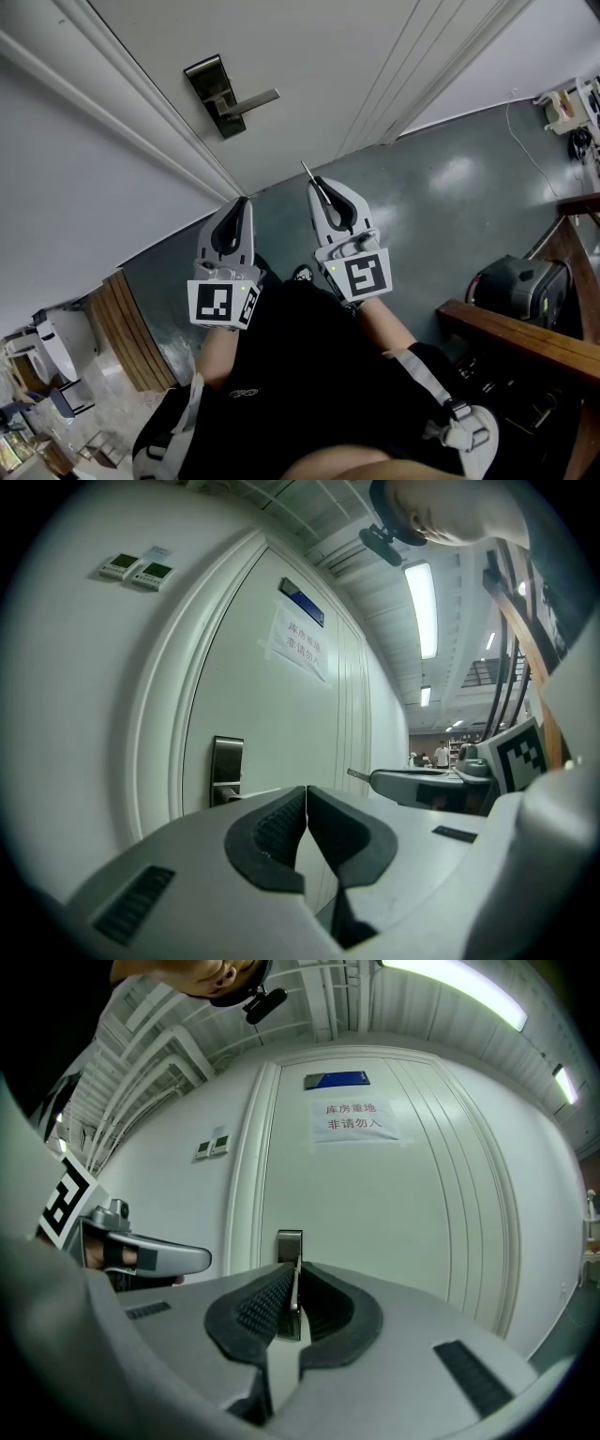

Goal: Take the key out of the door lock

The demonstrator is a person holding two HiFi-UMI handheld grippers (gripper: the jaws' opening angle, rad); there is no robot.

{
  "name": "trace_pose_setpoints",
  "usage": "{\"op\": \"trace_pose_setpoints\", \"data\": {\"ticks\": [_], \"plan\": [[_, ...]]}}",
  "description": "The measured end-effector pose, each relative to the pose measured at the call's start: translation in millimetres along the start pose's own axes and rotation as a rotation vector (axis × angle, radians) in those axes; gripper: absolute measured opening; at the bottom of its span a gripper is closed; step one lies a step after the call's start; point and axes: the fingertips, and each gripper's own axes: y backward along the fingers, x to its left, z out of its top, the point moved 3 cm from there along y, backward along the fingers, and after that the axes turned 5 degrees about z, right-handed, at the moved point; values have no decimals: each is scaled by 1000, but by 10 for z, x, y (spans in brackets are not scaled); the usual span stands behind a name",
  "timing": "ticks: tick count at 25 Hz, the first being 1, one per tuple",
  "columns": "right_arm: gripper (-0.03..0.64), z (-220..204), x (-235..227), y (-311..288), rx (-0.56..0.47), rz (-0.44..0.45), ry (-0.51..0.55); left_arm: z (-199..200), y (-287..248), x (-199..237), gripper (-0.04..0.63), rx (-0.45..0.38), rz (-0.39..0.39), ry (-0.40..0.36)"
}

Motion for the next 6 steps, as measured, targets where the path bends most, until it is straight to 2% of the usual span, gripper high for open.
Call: {"op": "trace_pose_setpoints", "data": {"ticks": [6], "plan": [[31, 34, 18, -18, 0, 3, -8, 18, 23, 54, 25, 7, 18, -2]]}}
